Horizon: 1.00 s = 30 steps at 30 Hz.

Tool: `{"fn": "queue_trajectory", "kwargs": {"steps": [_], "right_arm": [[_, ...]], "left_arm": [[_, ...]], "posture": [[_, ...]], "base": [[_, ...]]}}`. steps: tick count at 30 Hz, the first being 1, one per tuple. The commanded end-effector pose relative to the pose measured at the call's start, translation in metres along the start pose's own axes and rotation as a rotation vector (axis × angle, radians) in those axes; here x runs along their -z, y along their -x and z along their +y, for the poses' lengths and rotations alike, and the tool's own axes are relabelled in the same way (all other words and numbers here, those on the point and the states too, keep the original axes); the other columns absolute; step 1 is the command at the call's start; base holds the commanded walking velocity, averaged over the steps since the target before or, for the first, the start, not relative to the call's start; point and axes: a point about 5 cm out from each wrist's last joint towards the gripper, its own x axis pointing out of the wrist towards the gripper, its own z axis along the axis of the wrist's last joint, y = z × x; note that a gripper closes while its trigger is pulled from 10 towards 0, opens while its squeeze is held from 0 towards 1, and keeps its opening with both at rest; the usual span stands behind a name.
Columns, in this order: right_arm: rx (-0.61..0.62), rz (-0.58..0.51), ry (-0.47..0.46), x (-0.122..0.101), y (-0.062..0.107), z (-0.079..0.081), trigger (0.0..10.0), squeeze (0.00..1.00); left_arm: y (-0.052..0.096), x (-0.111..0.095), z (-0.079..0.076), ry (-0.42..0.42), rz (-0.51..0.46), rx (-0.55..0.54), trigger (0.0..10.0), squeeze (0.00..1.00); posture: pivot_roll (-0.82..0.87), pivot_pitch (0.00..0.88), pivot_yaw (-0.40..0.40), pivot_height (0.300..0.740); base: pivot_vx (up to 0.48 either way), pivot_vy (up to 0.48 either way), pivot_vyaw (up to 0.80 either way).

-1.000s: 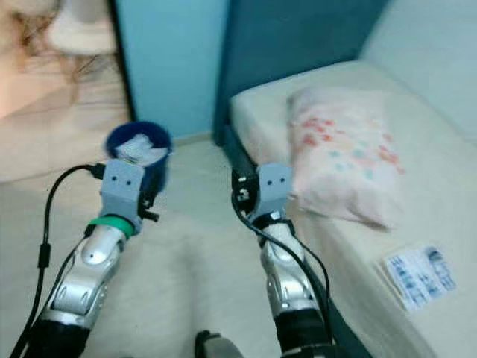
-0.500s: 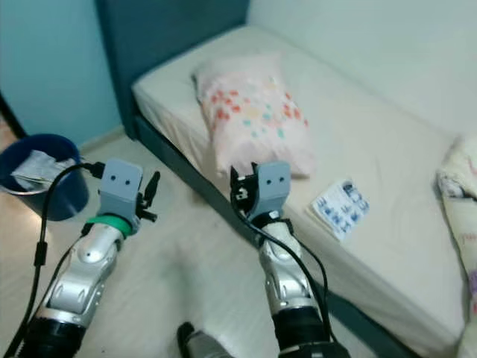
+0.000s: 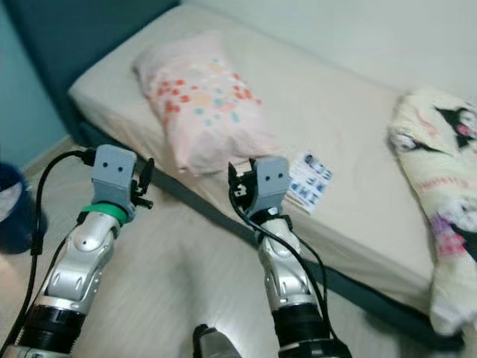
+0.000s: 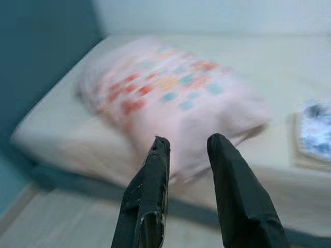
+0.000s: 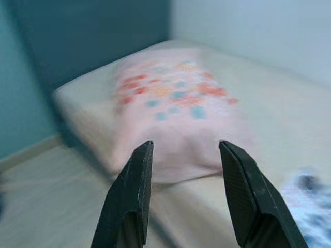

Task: Clean up the room

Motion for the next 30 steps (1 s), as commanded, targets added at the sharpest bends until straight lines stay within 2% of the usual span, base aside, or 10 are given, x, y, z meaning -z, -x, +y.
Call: {"fn": "queue_trajectory", "kwargs": {"steps": [1,8,15,22,30], "right_arm": [[-0.005,0.011,-0.017,0.004,0.003,0.001,10.0,0.00],[-0.060,-0.023,-0.015,0.000,0.003,0.010,10.0,0.00],[-0.097,-0.045,-0.035,-0.003,0.003,0.015,10.0,0.00],[-0.137,-0.019,0.012,0.000,0.004,0.020,10.0,0.00],[-0.164,-0.011,0.032,0.001,0.004,0.023,10.0,0.00]], "left_arm": [[0.003,0.009,0.005,-0.022,0.032,-0.046,10.0,0.00],[0.000,0.010,0.013,-0.051,0.034,-0.122,10.0,0.00],[0.000,0.010,0.014,-0.053,0.032,-0.135,10.0,0.00],[-0.001,0.010,0.015,-0.059,0.034,-0.157,10.0,0.00],[-0.002,0.011,0.018,-0.071,0.039,-0.190,10.0,0.00]], "posture": [[-0.12,0.101,-0.021,0.732],[-0.12,0.105,-0.024,0.732],[-0.12,0.106,-0.023,0.732],[-0.12,0.109,-0.025,0.732],[-0.12,0.110,-0.025,0.732]], "base": [[0.300,0.000,-0.80],[0.454,0.000,-0.11],[0.480,0.000,0.00],[0.480,0.000,0.00],[0.480,0.000,0.54]]}}
